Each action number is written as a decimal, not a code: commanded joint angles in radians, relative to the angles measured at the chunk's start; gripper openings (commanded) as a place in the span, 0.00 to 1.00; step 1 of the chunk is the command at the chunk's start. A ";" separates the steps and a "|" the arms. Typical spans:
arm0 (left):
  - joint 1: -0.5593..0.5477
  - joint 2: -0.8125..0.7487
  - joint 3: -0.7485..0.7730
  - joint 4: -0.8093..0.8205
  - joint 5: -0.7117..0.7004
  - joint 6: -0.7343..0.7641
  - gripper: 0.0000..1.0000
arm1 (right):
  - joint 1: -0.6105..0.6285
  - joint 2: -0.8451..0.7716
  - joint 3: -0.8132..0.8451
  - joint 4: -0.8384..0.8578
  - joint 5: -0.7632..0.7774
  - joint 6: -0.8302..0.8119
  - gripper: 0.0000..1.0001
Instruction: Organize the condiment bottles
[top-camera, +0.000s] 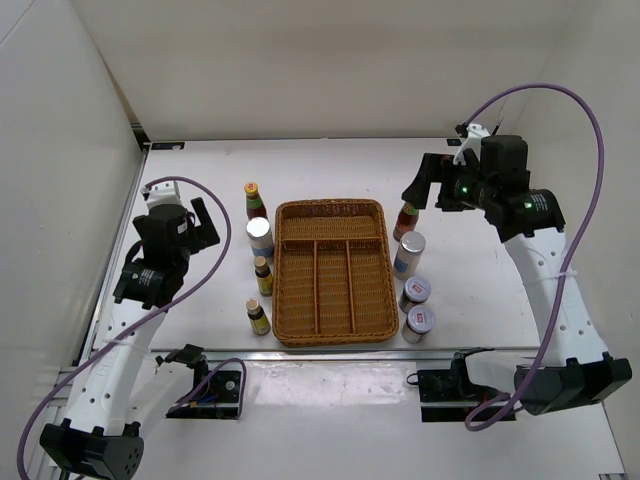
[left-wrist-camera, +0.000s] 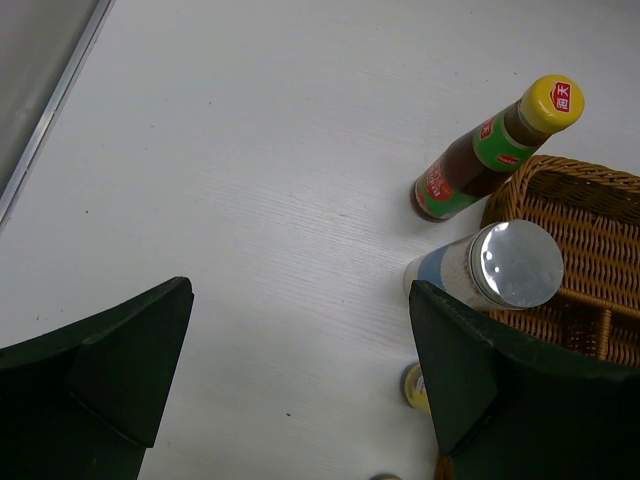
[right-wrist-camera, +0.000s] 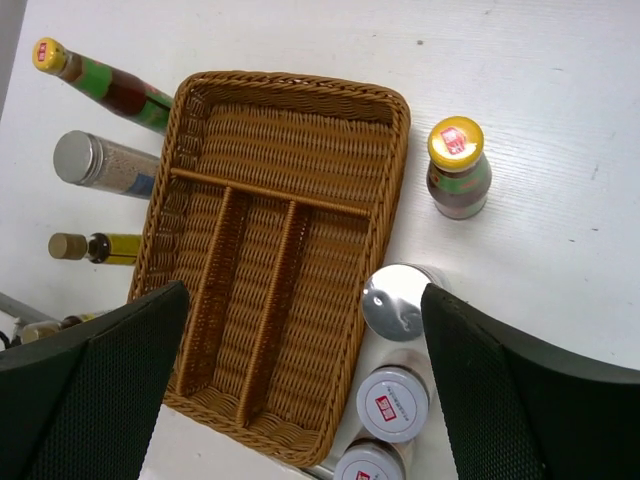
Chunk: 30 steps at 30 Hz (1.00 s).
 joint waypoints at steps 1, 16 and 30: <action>-0.004 -0.009 0.001 0.015 -0.016 0.001 1.00 | 0.005 -0.069 0.030 0.001 0.065 0.011 1.00; -0.024 -0.009 0.001 0.015 -0.016 0.010 1.00 | 0.014 -0.220 -0.110 -0.148 0.073 0.074 1.00; -0.024 -0.033 -0.009 0.015 -0.034 0.010 1.00 | 0.014 -0.302 -0.229 -0.375 0.021 0.309 1.00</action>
